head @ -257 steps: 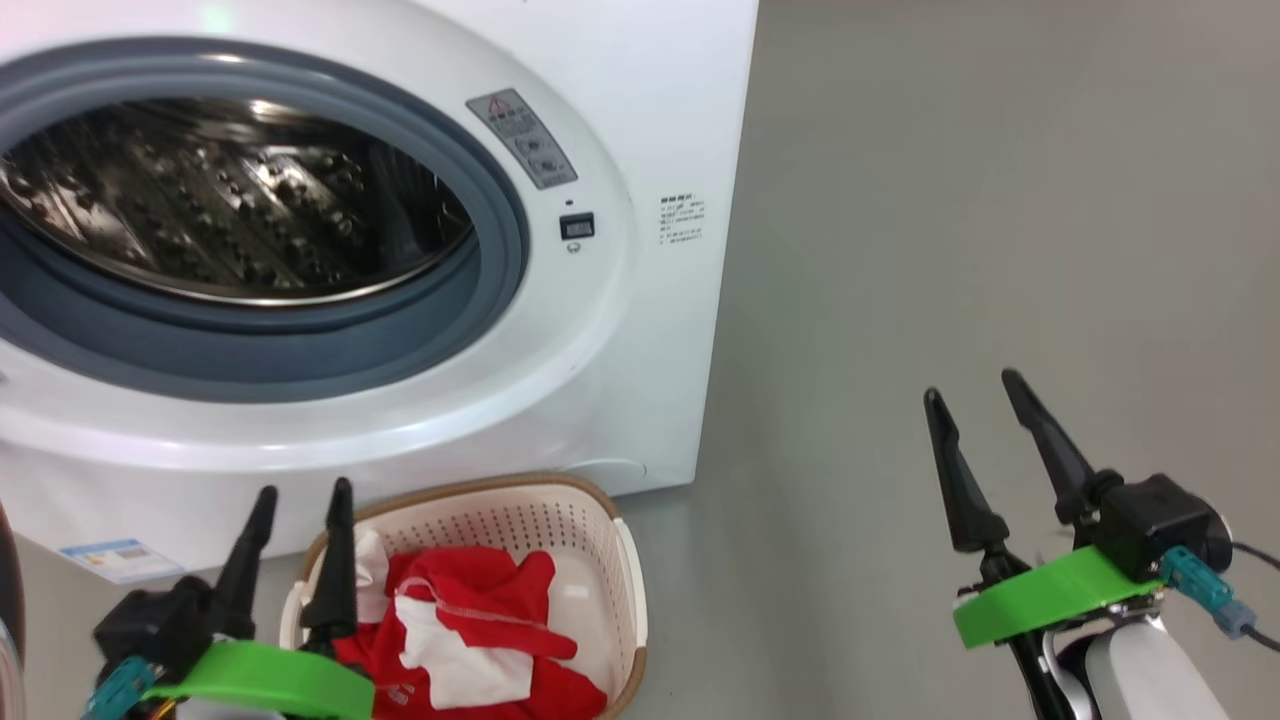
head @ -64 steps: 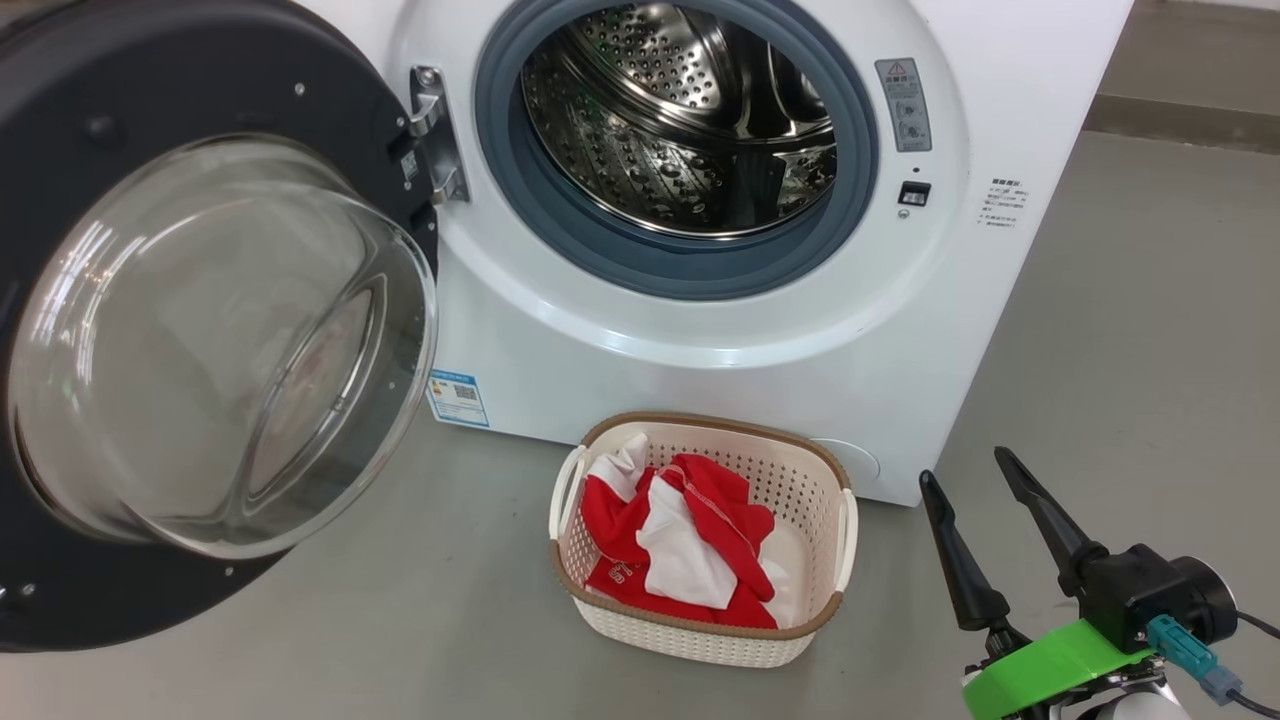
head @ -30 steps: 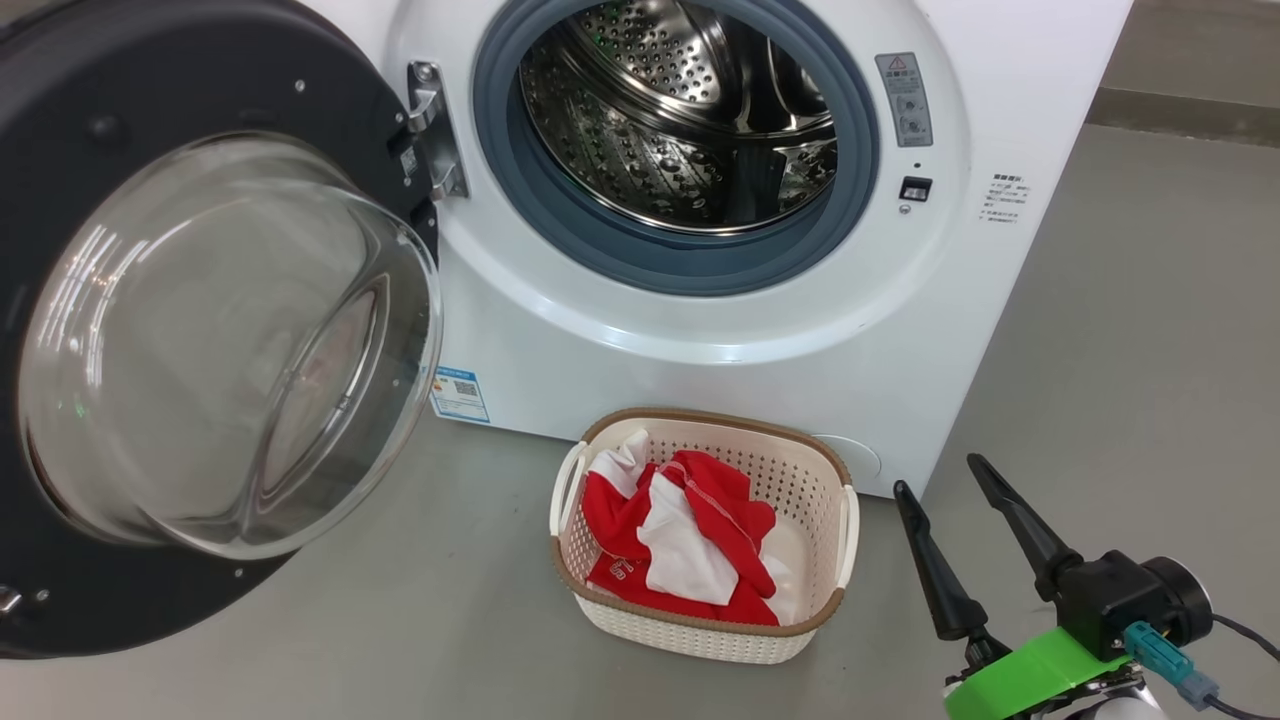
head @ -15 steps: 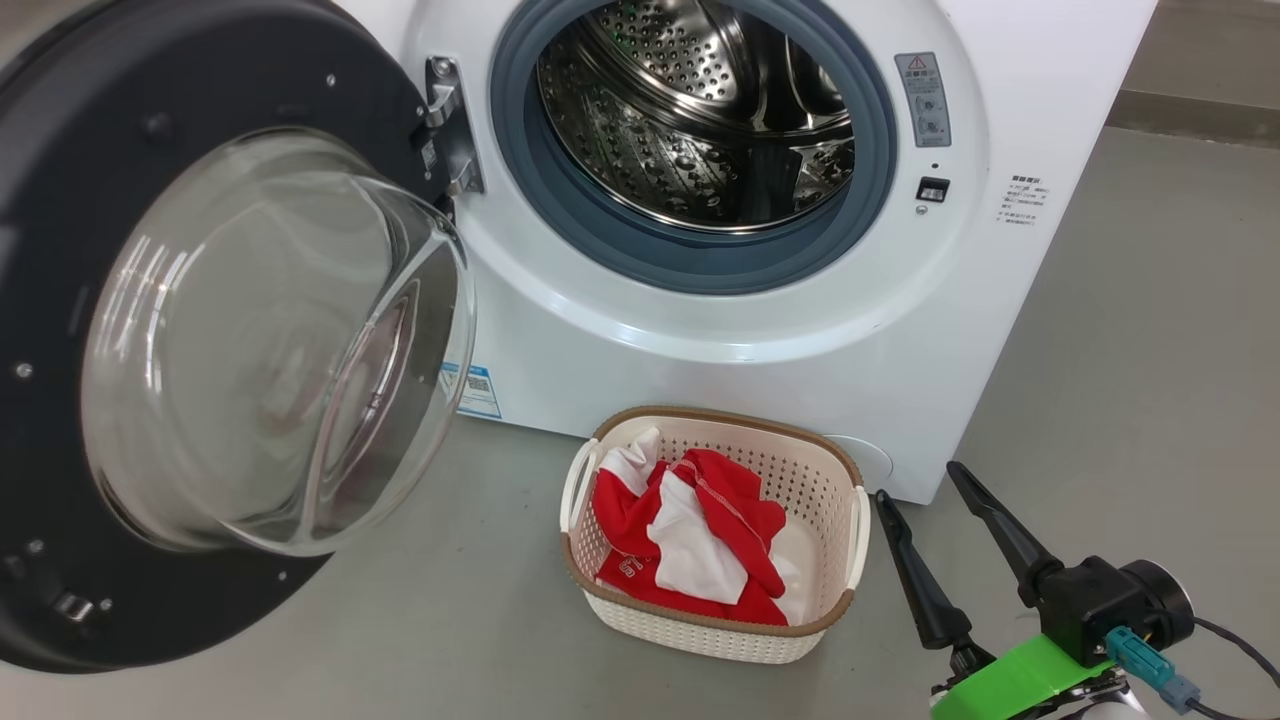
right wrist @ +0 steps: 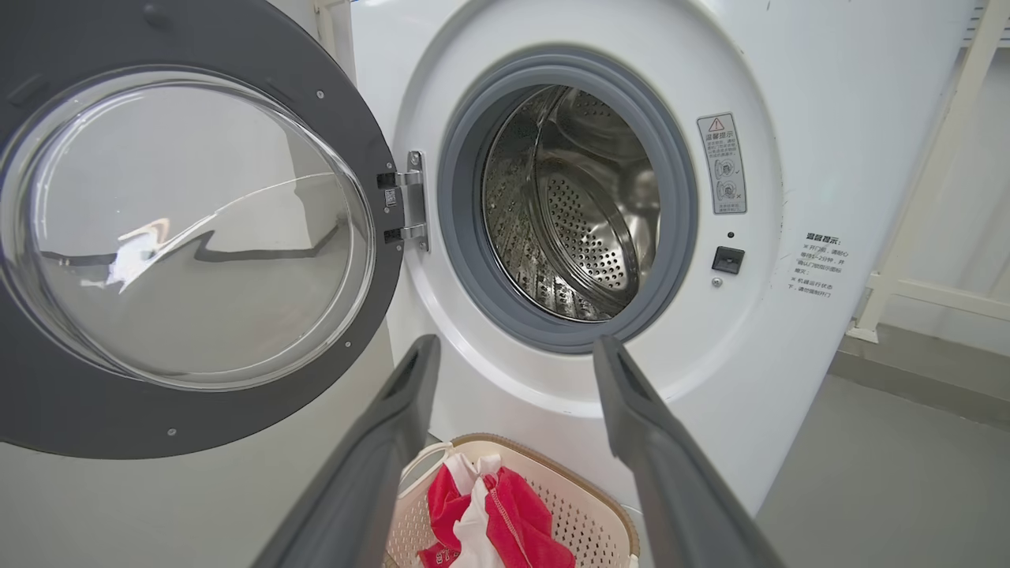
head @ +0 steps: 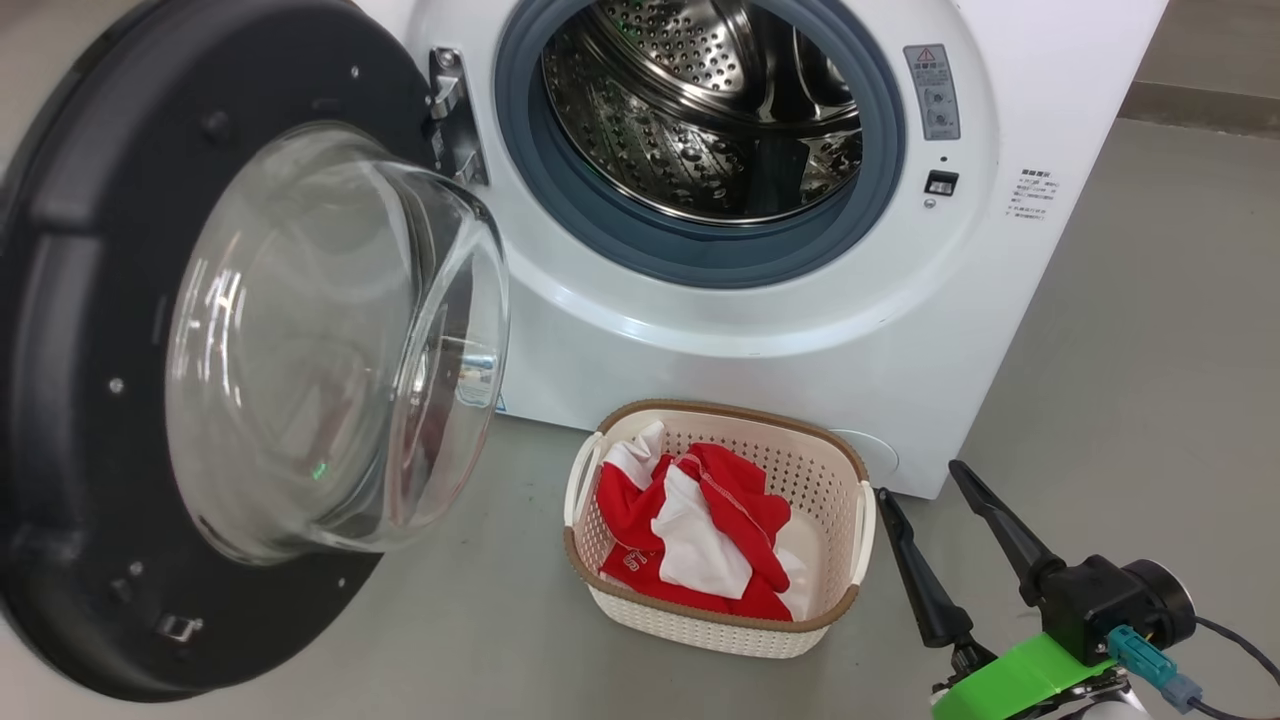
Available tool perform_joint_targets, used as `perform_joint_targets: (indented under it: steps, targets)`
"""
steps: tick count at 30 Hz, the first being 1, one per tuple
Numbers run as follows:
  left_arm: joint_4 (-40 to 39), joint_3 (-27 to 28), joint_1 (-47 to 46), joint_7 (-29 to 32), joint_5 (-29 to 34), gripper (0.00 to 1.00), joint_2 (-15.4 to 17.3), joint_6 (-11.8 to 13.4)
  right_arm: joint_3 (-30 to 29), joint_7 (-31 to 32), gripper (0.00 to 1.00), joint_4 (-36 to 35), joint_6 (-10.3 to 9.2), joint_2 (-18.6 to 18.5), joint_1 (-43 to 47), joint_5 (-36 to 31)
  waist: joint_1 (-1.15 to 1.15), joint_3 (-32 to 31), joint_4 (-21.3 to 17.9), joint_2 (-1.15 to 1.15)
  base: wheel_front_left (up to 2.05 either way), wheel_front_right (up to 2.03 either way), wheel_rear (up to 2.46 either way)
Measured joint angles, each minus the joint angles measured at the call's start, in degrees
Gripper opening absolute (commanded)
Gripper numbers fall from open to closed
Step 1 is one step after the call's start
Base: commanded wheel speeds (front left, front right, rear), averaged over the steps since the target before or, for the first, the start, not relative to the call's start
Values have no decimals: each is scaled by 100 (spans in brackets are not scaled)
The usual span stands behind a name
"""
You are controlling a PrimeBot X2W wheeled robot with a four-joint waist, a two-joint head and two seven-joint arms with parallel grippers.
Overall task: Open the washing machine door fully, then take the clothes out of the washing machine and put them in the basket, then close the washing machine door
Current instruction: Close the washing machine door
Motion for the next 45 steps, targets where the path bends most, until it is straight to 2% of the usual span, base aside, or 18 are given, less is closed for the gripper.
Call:
perform_joint_targets:
  steps: [7, 15, 24, 35, 45]
  targets:
    - [-1218, -57, 486, 335, -114, 0, -467, 308, -11, 0, 100, 0, 0, 20, -1, 0, 0, 27, -10, 0, 0, 0, 0]
    - [-2192, -194, 941, 465, -194, 0, -719, 577, -16, 0, 100, 4, 0, 30, -63, 0, 0, 60, -49, 0, 0, 0, 0]
    - [-2933, -554, 1423, 516, -515, 0, -793, 759, -29, 0, 100, 9, 0, 23, -64, 0, 0, 85, -139, 0, 0, 0, 0]
    - [-3372, -1166, 1808, 490, -818, 0, -806, 975, -22, 0, 100, 37, 0, 25, -66, 2, 0, 47, -257, 0, 0, 0, 0]
    - [-3655, -1611, 2071, 430, -865, 0, -806, 1054, -3, 0, 100, 56, 0, 30, -65, 9, 0, -17, -472, 0, 0, 0, 0]
